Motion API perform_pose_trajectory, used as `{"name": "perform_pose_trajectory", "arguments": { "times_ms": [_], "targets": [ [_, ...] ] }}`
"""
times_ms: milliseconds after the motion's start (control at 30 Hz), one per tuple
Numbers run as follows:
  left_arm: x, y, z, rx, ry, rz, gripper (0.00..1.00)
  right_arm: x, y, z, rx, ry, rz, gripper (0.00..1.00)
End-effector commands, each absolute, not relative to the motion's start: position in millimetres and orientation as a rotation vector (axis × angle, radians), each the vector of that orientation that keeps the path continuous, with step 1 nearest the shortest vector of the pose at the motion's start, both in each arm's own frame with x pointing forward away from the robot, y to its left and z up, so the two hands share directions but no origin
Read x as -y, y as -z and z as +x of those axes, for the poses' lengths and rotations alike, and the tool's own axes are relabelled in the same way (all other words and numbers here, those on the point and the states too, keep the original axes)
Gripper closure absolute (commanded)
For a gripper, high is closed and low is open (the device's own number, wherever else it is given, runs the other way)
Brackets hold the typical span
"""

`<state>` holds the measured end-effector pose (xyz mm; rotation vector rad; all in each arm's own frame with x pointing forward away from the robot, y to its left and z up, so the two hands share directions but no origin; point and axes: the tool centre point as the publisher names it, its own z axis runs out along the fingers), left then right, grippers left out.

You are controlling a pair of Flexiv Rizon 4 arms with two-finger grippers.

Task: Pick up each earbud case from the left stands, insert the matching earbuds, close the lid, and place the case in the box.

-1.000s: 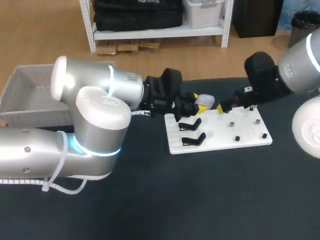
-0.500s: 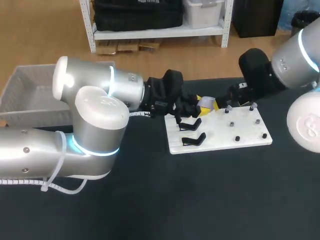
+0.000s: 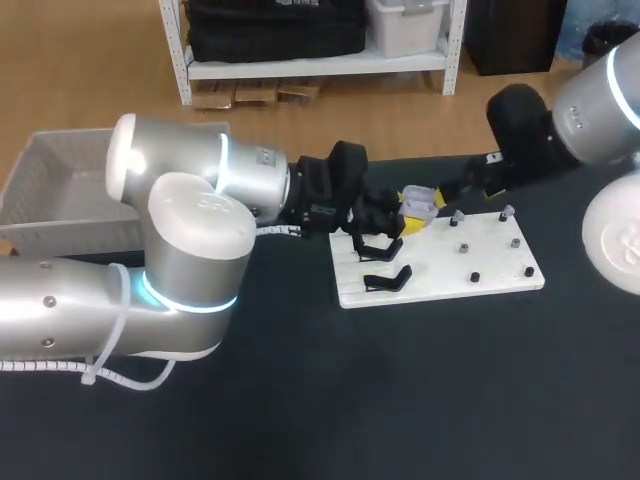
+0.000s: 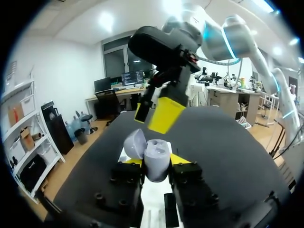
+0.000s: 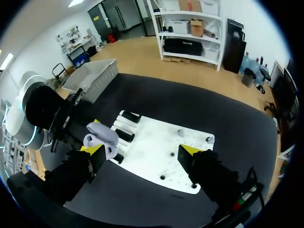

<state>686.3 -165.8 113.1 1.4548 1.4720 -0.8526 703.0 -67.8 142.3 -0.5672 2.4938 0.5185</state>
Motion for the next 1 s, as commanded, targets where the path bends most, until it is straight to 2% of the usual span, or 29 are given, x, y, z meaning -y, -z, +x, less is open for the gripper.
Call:
{"name": "perform_pose_trajectory", "arguments": {
  "times_ms": [33, 467, 1000],
  "targets": [
    [156, -111, 683, -1.397, 0.91, 1.378, 1.0, 84, -148, 698, -2.473, -0.403, -0.54, 0.0],
    [139, -141, 693, -1.261, 1.066, 1.19, 1.0, 152, -129, 725, -2.553, -0.021, -0.627, 0.0],
    [140, -143, 700, -1.323, 1.059, 1.227, 1.0, 172, -82, 756, -2.688, 0.175, -0.616, 0.0]
  ]
}}
